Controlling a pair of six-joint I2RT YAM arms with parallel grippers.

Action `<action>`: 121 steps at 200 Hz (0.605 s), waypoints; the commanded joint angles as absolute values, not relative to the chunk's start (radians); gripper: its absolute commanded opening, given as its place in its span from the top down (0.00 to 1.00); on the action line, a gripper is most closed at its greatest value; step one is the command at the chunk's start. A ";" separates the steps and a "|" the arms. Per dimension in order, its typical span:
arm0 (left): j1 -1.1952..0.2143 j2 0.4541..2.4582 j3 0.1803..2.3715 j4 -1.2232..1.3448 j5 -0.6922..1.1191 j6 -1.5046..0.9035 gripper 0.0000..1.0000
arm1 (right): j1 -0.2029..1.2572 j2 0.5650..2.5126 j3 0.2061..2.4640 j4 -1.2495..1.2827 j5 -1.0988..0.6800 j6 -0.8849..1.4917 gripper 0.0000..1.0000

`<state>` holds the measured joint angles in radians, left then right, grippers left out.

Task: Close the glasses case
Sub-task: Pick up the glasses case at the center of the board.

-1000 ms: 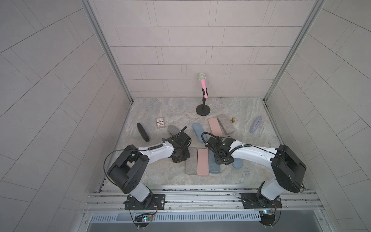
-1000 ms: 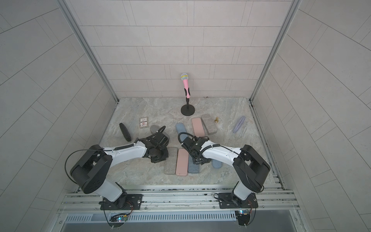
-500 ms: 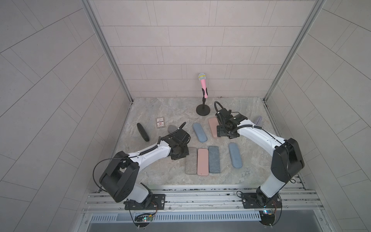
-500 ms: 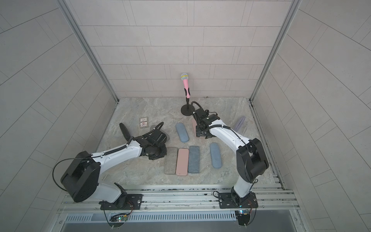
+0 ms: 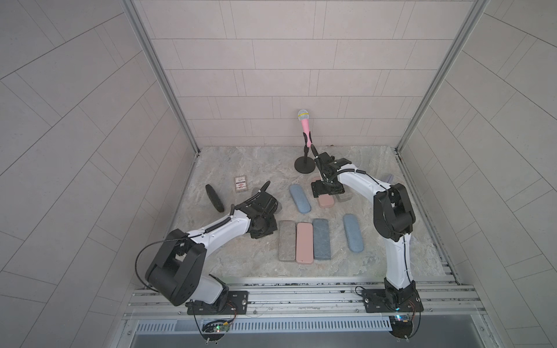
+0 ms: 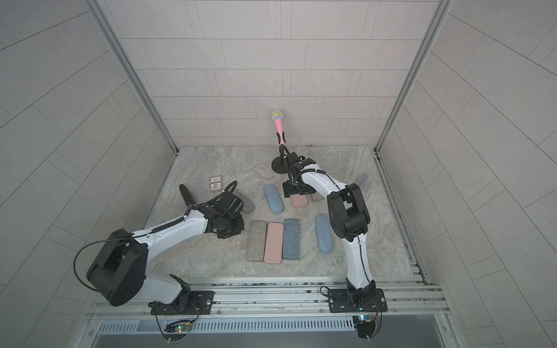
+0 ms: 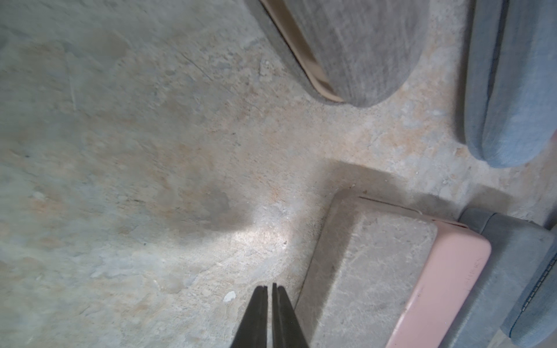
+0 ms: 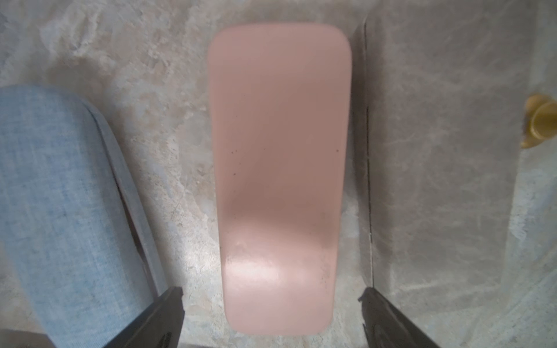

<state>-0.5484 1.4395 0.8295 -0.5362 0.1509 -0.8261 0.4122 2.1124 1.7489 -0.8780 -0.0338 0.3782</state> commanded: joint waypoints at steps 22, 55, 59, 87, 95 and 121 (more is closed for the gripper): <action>-0.532 1.407 0.806 -0.560 0.153 -0.801 0.88 | 0.407 2.192 1.801 -0.936 -0.046 0.364 0.06; -0.525 1.407 0.804 -0.559 0.158 -0.797 0.88 | 0.396 2.231 1.813 -0.929 -0.070 0.365 0.13; -0.525 1.410 0.806 -0.560 0.158 -0.797 0.88 | 0.396 2.236 1.815 -0.929 -0.071 0.365 0.15; -0.517 1.417 0.808 -0.560 0.161 -0.792 0.88 | 0.396 2.254 1.833 -0.925 -0.089 0.359 0.41; -0.515 1.420 0.808 -0.560 0.165 -0.790 0.88 | 0.396 2.255 1.836 -0.925 -0.096 0.358 0.49; -0.505 1.421 0.810 -0.552 0.174 -0.786 0.88 | 0.397 2.212 1.825 -0.930 -0.101 0.359 0.65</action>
<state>-0.5167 1.4250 0.8131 -0.5365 0.1699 -0.8059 0.3954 2.2387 1.8137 -0.9070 -0.0940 0.3664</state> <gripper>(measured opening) 0.117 0.710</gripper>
